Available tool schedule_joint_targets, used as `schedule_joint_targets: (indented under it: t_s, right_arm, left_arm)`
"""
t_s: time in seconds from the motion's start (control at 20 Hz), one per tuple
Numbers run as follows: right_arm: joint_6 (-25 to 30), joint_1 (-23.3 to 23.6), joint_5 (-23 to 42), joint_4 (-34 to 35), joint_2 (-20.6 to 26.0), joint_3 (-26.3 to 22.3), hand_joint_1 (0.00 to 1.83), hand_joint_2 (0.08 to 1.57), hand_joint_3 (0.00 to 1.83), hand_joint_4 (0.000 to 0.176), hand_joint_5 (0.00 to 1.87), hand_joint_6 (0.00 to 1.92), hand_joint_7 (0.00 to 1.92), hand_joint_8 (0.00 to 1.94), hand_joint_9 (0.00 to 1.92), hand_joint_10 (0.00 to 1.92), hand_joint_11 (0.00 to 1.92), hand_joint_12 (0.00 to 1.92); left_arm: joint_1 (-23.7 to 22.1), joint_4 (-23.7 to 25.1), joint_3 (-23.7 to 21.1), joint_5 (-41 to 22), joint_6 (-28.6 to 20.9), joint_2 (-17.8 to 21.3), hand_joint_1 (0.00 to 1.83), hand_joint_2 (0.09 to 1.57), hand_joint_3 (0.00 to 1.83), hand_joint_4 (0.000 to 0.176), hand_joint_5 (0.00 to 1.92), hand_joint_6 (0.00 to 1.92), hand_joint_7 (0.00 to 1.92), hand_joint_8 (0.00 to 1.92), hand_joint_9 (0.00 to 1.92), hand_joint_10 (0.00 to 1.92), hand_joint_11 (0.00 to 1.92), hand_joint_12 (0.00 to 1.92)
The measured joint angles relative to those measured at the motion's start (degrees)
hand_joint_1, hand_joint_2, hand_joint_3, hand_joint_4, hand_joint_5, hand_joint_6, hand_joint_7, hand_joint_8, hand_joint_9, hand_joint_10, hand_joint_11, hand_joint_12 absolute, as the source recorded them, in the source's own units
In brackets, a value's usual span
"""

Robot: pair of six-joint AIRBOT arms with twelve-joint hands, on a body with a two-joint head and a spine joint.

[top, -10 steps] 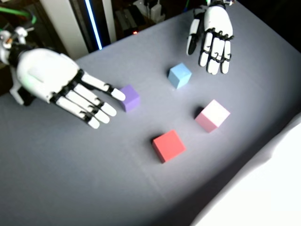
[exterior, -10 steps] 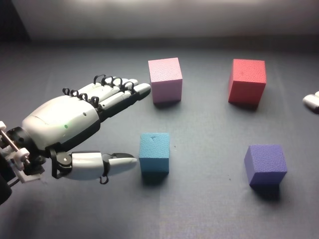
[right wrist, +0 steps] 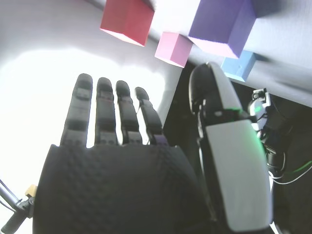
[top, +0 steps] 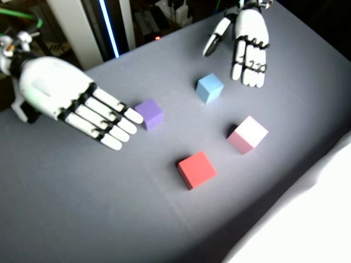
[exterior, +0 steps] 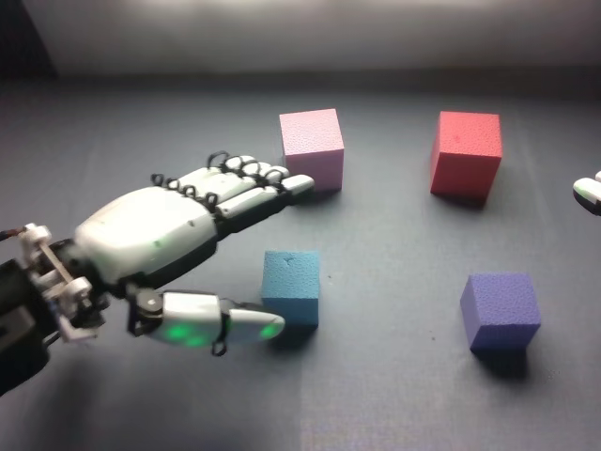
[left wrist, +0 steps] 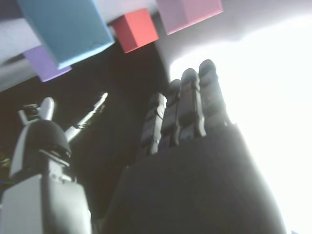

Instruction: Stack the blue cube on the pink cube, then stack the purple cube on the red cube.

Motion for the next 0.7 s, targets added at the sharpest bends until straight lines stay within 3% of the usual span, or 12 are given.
schedule_joint_targets:
  t_s: [0.05,0.1,0.15,0.2,0.25,0.3,0.6,0.65,0.7]
  right_arm:
    - [0.0,0.0,-0.2,0.1,0.0,0.0,0.71,1.31,0.00,0.000,0.00,0.00,0.00,0.00,0.00,0.00,0.00,0.00]
    - [0.0,0.0,-0.3,0.3,0.0,0.0,0.71,1.30,0.00,0.000,0.00,0.00,0.00,0.00,0.00,0.00,0.00,0.00]
    - [0.0,0.0,-0.2,0.3,0.0,0.0,0.70,1.30,0.00,0.000,0.00,0.00,0.00,0.00,0.00,0.00,0.00,0.00]
    - [0.0,0.0,-0.2,0.4,0.0,0.0,0.70,1.31,0.00,0.000,0.00,0.00,0.00,0.00,0.00,0.00,0.00,0.00]
    - [0.0,0.0,-0.2,0.2,0.0,0.0,0.71,1.30,0.00,0.000,0.00,0.00,0.00,0.00,0.00,0.00,0.00,0.00]
    - [0.0,0.0,-0.2,0.2,0.0,0.0,0.70,1.30,0.00,0.000,0.00,0.00,0.00,0.00,0.00,0.00,0.00,0.00]
    - [0.1,0.0,-0.2,0.6,0.0,0.0,0.71,1.30,0.00,0.000,0.00,0.00,0.00,0.00,0.00,0.00,0.00,0.00]
    - [0.1,0.0,-0.2,0.6,0.0,0.0,0.71,1.30,0.00,0.000,0.00,0.00,0.00,0.00,0.00,0.00,0.00,0.00]
    - [0.0,0.0,-0.3,0.8,0.0,0.0,0.73,1.29,0.00,0.000,0.00,0.00,0.00,0.00,0.00,0.00,0.00,0.00]
  left_arm:
    - [-1.2,1.1,0.6,1.8,-0.2,-0.4,0.44,1.04,0.00,0.025,0.03,0.01,0.12,0.03,0.07,0.03,0.01,0.01]
    - [-2.2,2.0,0.8,3.5,-0.2,-0.5,0.47,1.04,0.00,0.019,0.06,0.02,0.17,0.05,0.10,0.04,0.02,0.01]
    - [-2.9,3.2,1.4,4.9,-0.2,-0.9,0.50,1.04,0.00,0.015,0.08,0.01,0.20,0.03,0.12,0.05,0.00,0.18]
    - [-3.7,3.7,1.9,6.8,-0.3,-1.5,0.52,1.03,0.00,0.008,0.11,0.01,0.24,0.01,0.16,0.08,0.00,0.65]
    - [-4.4,4.9,2.4,8.9,-0.3,-2.1,0.57,1.02,0.00,0.000,0.15,0.02,0.28,0.01,0.20,0.12,0.00,1.00]
    - [-4.6,5.6,2.8,10.1,-0.4,-2.6,0.62,1.01,0.00,0.000,0.17,0.02,0.30,0.01,0.22,0.14,0.00,1.13]
    - [-6.0,6.9,4.3,14.6,-0.5,-4.7,0.71,1.02,0.00,0.000,0.38,0.03,0.54,0.02,0.38,0.35,0.00,1.36]
    - [-6.0,7.0,4.4,14.7,-0.6,-4.8,0.71,1.04,0.00,0.000,0.46,0.04,0.64,0.04,0.37,0.61,0.00,1.54]
    - [-6.0,6.9,4.9,14.7,-0.8,-5.3,0.78,1.07,0.00,0.000,0.59,0.05,0.76,0.39,0.50,1.13,0.23,1.84]
